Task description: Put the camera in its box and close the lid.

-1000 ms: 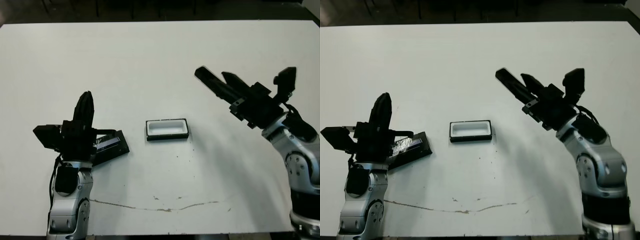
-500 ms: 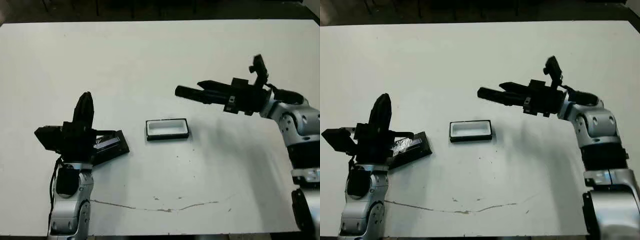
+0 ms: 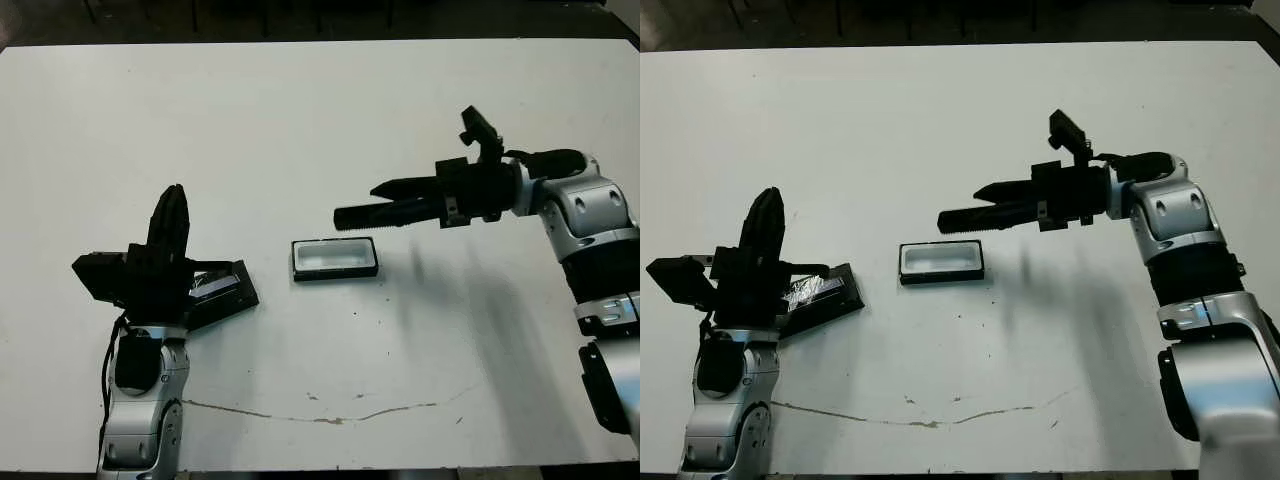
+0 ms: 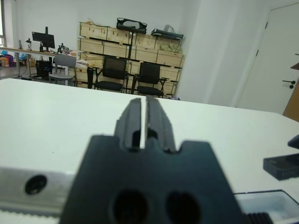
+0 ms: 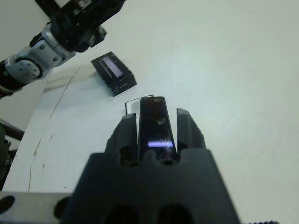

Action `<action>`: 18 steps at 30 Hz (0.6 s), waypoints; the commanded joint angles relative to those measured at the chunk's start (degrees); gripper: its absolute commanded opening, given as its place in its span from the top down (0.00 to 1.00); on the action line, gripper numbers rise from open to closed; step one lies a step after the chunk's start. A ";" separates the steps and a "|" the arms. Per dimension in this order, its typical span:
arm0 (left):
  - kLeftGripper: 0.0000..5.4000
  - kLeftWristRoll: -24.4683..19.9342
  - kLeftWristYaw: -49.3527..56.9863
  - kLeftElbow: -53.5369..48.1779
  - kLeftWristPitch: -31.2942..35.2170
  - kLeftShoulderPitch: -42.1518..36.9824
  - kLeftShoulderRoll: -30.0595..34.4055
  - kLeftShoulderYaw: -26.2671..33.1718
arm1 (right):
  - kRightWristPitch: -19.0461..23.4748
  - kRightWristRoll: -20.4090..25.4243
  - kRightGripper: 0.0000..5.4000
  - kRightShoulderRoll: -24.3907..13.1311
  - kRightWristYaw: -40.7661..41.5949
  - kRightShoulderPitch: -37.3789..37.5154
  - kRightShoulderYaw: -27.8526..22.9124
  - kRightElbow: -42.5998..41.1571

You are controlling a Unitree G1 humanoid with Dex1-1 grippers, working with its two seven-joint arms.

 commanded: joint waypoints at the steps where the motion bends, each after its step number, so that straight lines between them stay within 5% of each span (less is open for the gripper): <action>1: 1.00 0.27 0.34 0.56 0.44 0.69 0.22 0.05 | -1.25 -1.78 0.86 0.68 1.10 -1.12 1.24 1.10; 18: 1.00 0.17 0.41 0.18 0.74 0.77 0.21 -0.12 | -3.70 -4.58 0.86 4.00 3.22 -2.24 3.03 4.62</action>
